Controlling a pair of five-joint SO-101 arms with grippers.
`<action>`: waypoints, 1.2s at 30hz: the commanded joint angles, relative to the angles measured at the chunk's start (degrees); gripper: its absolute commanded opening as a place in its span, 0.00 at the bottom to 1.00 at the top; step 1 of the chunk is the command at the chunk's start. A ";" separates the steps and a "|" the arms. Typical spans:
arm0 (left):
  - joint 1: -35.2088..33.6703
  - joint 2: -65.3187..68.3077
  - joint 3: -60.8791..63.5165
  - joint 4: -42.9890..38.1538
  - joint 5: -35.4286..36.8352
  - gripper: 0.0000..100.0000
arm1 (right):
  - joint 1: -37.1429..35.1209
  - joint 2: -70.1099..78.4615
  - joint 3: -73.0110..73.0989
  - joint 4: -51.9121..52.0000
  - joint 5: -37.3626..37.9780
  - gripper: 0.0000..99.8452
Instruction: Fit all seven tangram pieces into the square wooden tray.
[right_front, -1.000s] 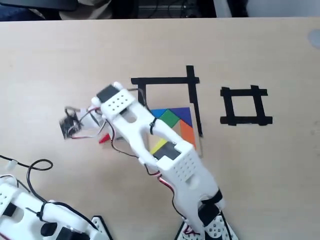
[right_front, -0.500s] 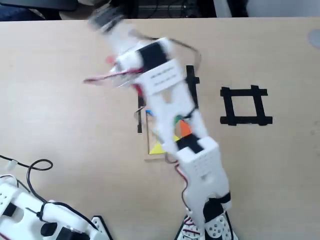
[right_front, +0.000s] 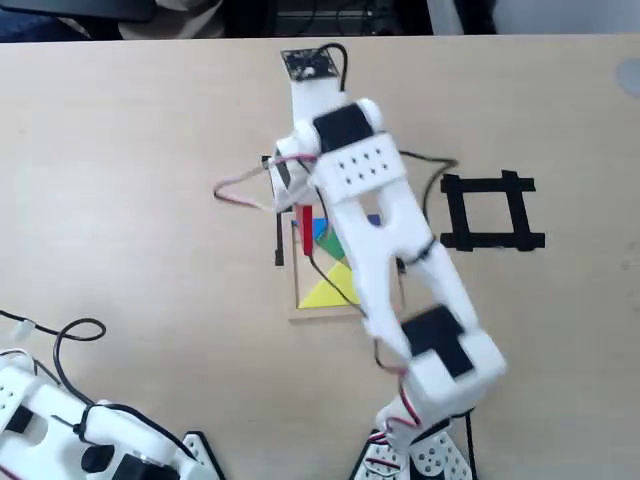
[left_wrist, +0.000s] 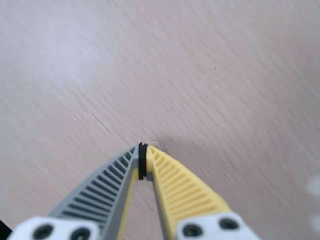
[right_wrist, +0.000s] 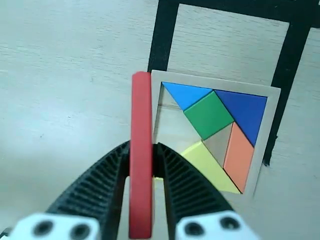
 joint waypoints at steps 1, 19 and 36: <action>0.92 -0.88 -0.22 -0.79 0.26 0.03 | -1.23 -11.56 14.11 -10.90 1.14 0.01; 3.82 -0.97 1.19 -0.88 -1.93 0.03 | -0.97 -6.99 33.71 -31.38 4.92 0.01; 3.82 -0.97 1.19 -0.88 -2.11 0.03 | -1.14 1.19 34.59 -36.40 1.41 0.01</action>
